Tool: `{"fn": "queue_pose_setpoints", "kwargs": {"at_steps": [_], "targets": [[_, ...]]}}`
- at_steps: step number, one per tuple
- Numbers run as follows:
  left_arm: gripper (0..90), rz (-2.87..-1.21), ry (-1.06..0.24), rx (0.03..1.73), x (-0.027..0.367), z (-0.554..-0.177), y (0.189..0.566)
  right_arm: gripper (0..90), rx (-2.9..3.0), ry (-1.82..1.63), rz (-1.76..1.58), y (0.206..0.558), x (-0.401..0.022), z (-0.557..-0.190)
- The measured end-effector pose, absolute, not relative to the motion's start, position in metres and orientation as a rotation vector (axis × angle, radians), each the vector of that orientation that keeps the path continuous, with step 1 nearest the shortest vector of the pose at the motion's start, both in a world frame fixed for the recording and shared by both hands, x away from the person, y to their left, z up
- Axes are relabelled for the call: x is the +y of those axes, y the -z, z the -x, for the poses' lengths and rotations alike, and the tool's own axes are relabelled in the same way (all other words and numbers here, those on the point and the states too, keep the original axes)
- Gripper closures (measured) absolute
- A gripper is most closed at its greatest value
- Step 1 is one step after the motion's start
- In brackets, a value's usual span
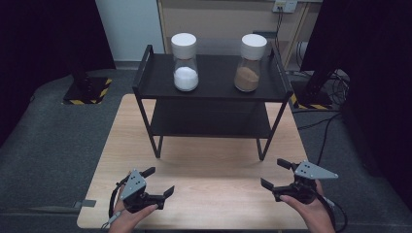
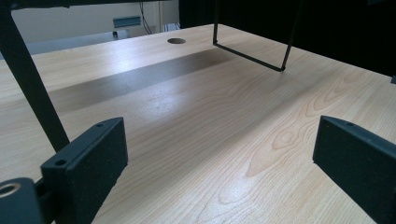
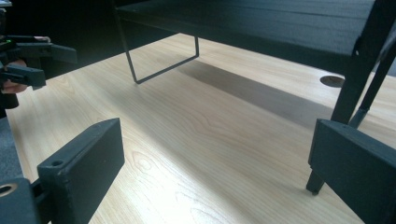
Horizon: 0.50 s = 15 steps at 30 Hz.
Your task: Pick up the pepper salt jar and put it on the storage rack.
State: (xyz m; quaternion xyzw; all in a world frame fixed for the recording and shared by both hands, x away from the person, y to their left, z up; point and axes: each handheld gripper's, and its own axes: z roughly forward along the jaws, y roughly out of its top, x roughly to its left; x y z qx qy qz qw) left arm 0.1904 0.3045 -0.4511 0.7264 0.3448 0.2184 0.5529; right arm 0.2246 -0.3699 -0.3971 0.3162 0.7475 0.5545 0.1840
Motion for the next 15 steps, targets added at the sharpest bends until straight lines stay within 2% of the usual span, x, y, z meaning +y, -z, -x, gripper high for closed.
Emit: {"fn": "queue_pose_setpoints", "kwargs": {"at_steps": [15], "targets": [[2.3,-1.72,-0.52,0.819,0.304,-0.19,0.453,3.6,2.089,-1.538,-0.929,0.416,-0.374,-0.221]]}}
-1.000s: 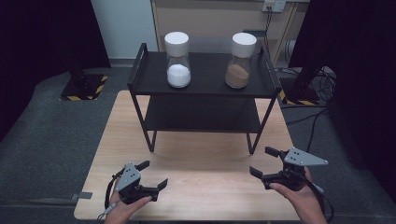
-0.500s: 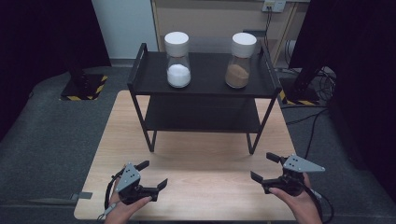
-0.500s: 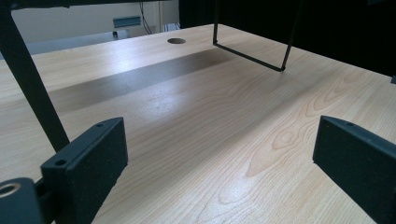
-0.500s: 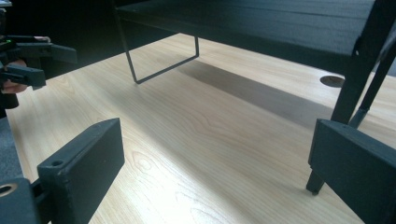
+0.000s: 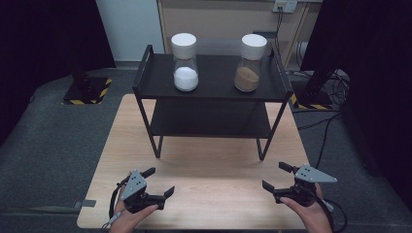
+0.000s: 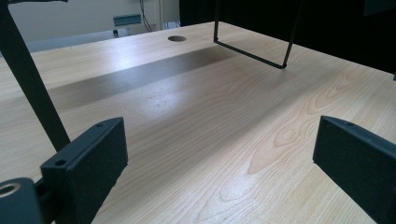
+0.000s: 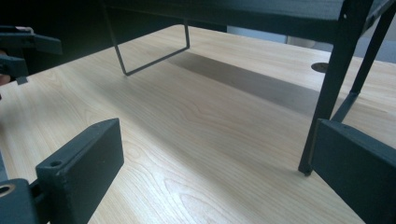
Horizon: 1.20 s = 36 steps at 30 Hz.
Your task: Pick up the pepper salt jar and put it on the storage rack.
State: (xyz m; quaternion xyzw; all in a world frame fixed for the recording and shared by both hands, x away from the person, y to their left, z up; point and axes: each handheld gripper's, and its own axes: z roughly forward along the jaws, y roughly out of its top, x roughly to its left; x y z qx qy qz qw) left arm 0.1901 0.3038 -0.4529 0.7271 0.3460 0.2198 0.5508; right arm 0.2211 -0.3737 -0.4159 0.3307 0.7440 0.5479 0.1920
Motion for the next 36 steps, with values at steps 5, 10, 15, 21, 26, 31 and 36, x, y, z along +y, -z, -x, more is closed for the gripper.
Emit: {"fn": "queue_pose_setpoints", "kwargs": {"at_steps": [5,10,15,21,26,31,36], "targets": [[2.3,-1.719,-0.523,0.821,0.304,-0.19,0.453,3.6,2.08,-1.526,-0.938,0.422,-0.374,-0.22],[2.3,-1.721,-0.532,0.821,0.304,-0.189,0.453,3.7,2.082,-1.51,-0.938,0.428,-0.372,-0.219],[2.3,-1.716,-0.534,0.825,0.304,-0.189,0.454,3.8,2.077,-1.496,-0.934,0.431,-0.37,-0.218],[2.3,-1.713,-0.536,0.832,0.305,-0.188,0.455,3.9,2.06,-1.483,-0.934,0.436,-0.37,-0.216],[2.3,-1.712,-0.54,0.837,0.306,-0.188,0.455,4.1,2.037,-1.487,-0.952,0.439,-0.374,-0.213],[2.3,-1.713,-0.541,0.841,0.305,-0.188,0.456,4.1,2.023,-1.469,-0.961,0.442,-0.377,-0.209],[2.3,-1.719,-0.54,0.842,0.305,-0.188,0.457,3.9,2.011,-1.475,-0.973,0.446,-0.378,-0.207]]}}
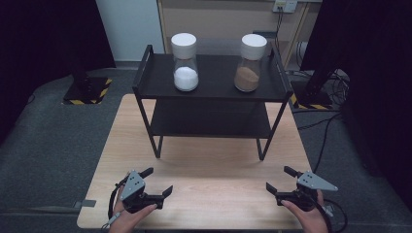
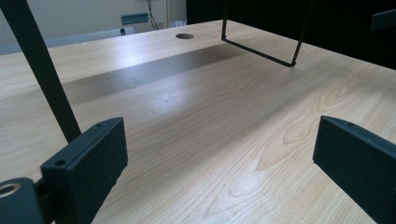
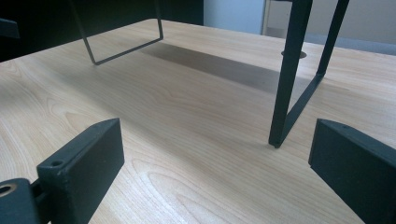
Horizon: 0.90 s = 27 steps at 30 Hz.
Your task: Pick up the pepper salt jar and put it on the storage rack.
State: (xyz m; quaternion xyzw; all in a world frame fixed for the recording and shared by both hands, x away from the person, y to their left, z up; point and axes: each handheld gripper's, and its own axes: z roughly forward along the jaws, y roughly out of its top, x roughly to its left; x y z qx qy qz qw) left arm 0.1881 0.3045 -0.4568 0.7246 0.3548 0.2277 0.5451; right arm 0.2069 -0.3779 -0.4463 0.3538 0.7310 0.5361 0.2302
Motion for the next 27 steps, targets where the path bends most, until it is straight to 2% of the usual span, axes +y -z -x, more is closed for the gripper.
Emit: {"fn": "queue_pose_setpoints", "kwargs": {"at_steps": [27], "targets": [[2.4,-1.721,-0.555,0.855,0.3061,-0.1876,0.4566,4.0,2.003,-1.445,-0.963,0.4531,-0.3724,-0.2045]]}}
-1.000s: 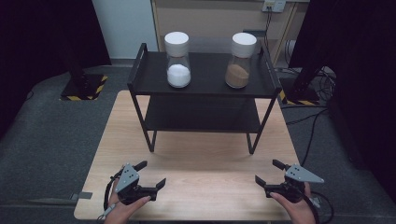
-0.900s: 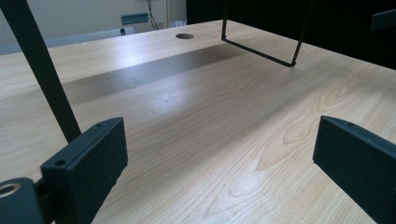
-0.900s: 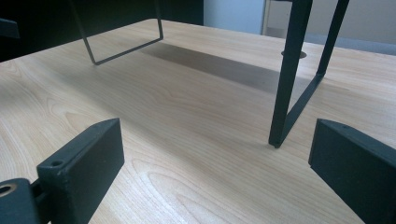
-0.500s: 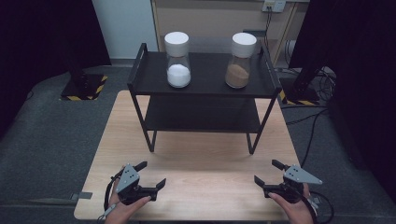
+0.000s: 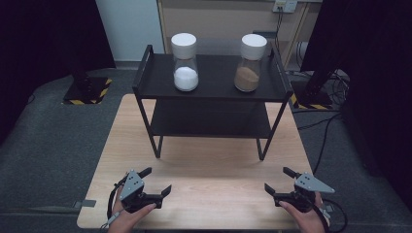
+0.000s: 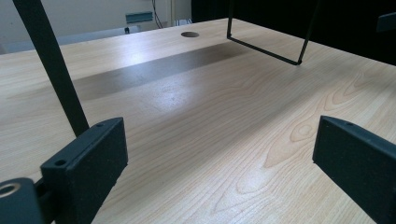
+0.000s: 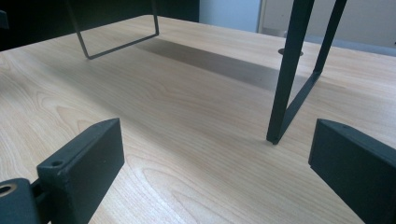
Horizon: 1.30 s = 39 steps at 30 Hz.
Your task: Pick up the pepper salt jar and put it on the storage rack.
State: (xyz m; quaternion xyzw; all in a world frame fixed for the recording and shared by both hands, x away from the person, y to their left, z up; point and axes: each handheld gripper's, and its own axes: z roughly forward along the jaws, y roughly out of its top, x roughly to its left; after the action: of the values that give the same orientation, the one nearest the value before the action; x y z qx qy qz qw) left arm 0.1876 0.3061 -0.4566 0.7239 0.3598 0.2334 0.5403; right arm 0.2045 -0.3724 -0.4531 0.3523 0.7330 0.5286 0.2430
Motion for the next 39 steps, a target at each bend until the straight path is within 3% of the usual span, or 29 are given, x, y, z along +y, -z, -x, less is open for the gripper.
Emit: {"fn": "queue_pose_setpoints", "kwargs": {"at_steps": [39], "targets": [[2.4,-1.751,-0.551,0.861,0.302,-0.19,0.461,3.9,1.988,-1.451,-0.985,0.463,-0.376,-0.202]]}}
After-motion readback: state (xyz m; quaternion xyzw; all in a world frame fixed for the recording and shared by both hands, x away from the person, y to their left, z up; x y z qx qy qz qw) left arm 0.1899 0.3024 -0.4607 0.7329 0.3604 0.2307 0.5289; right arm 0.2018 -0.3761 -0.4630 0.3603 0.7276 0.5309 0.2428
